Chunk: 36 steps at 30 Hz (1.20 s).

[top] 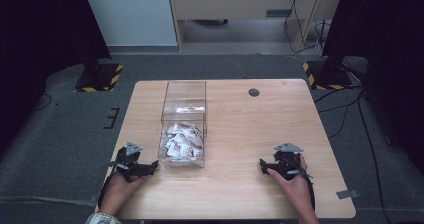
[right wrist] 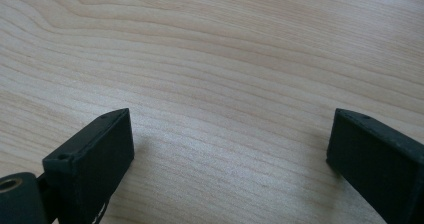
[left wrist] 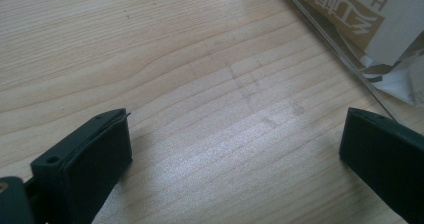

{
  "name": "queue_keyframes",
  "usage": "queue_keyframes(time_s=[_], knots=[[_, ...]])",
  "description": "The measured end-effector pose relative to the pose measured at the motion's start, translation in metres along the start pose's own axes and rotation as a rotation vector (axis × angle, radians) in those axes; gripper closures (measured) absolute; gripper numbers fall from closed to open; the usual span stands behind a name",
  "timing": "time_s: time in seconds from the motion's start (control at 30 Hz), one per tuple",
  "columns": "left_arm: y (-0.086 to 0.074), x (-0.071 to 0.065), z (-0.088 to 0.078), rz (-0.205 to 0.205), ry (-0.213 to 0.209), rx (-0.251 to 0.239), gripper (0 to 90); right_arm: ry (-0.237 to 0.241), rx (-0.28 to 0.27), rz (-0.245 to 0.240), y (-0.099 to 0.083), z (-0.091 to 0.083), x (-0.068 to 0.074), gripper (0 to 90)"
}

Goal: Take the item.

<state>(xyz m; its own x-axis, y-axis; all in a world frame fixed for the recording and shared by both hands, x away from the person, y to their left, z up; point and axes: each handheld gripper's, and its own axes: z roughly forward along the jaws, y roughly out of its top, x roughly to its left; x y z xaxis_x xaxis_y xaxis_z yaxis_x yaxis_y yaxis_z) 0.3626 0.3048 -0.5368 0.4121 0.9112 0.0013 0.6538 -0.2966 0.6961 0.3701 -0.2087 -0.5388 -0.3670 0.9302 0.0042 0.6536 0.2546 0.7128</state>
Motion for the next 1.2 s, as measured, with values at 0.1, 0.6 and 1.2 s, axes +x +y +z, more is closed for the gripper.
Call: queue_keyframes(time_s=[0.1,0.6,1.2], knots=[[0.000,0.000,0.000,-0.001,0.000,-0.001,0.0,-0.001,-0.001,-0.001,0.000,0.000,0.000,4.9],[0.000,0.000,0.000,0.001,-0.003,-0.001,0.0,0.018,0.015,-0.043,0.008,-0.005,0.004,4.0],[0.000,0.000,0.000,0.002,-0.003,-0.001,0.0,0.060,-0.045,-0.094,0.023,-0.029,0.022,17.9]])
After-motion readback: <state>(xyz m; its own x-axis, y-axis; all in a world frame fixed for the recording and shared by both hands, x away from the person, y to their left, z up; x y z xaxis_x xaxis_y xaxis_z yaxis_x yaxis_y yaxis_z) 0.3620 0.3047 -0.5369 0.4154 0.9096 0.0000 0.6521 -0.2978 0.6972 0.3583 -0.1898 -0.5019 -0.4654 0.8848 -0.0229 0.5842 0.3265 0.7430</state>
